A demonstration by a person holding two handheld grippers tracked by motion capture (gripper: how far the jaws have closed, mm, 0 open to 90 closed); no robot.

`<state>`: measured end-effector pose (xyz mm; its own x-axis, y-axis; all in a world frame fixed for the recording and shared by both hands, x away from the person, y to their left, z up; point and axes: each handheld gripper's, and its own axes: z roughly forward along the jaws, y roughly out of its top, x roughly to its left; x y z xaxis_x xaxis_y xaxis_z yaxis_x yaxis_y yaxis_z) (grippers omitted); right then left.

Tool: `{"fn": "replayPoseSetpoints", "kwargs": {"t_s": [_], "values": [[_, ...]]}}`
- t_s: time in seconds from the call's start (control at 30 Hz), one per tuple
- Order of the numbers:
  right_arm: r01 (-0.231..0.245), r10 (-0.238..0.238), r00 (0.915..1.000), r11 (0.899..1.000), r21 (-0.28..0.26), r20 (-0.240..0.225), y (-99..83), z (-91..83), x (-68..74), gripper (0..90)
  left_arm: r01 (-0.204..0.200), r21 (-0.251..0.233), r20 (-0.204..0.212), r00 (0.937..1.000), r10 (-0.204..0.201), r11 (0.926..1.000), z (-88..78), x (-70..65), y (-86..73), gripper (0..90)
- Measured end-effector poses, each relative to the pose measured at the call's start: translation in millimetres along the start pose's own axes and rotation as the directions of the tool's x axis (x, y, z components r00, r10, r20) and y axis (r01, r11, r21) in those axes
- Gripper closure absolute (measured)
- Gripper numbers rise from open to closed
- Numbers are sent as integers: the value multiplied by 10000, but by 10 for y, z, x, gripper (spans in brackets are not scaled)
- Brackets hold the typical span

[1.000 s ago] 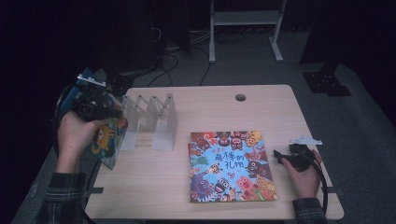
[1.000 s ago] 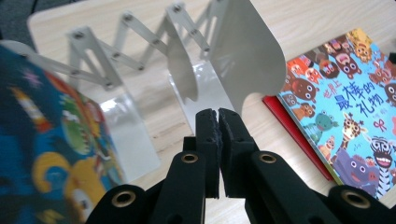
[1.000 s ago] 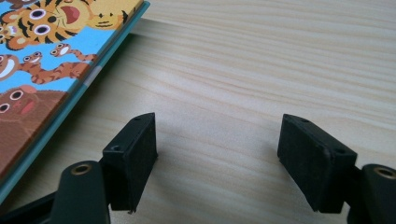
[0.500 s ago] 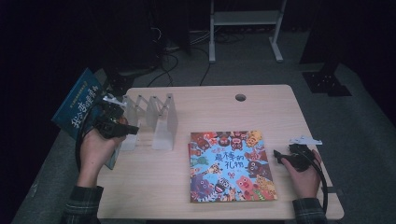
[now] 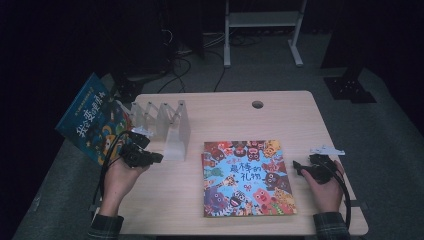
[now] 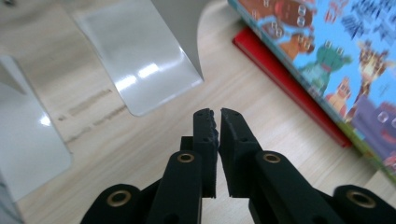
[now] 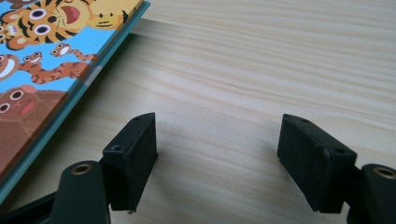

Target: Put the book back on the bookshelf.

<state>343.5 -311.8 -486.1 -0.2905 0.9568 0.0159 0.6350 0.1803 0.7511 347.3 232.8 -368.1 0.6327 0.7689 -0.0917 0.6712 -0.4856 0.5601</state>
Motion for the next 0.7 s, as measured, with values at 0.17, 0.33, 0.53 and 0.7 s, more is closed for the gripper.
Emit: {"fn": "replayPoseSetpoints", "kwargs": {"t_s": [0.17, 0.33, 0.53, 0.7], "values": [[-1, 1, 10000, 10000, 1, 0, 0, 0, 0, 273, -468, -184, 29, 9989, 468, 9987, 164, -51, -149, 728], [-5, 5, 10000, 10000, 2, -2, 0, 0, 0, 273, -984, -408, -41, 9951, 983, 9943, 289, -73, -295, 616], [-16, 16, 10000, 10000, -1, -8, 1, 0, 1, 273, -1569, -316, -456, 9868, 1554, 9871, 462, -102, -464, 395], [9, -9, 10000, 10000, 5, -59, 1, 0, -3, 267, -1967, -174, -360, 9799, 1960, 9803, 587, -109, -573, 292]]}}
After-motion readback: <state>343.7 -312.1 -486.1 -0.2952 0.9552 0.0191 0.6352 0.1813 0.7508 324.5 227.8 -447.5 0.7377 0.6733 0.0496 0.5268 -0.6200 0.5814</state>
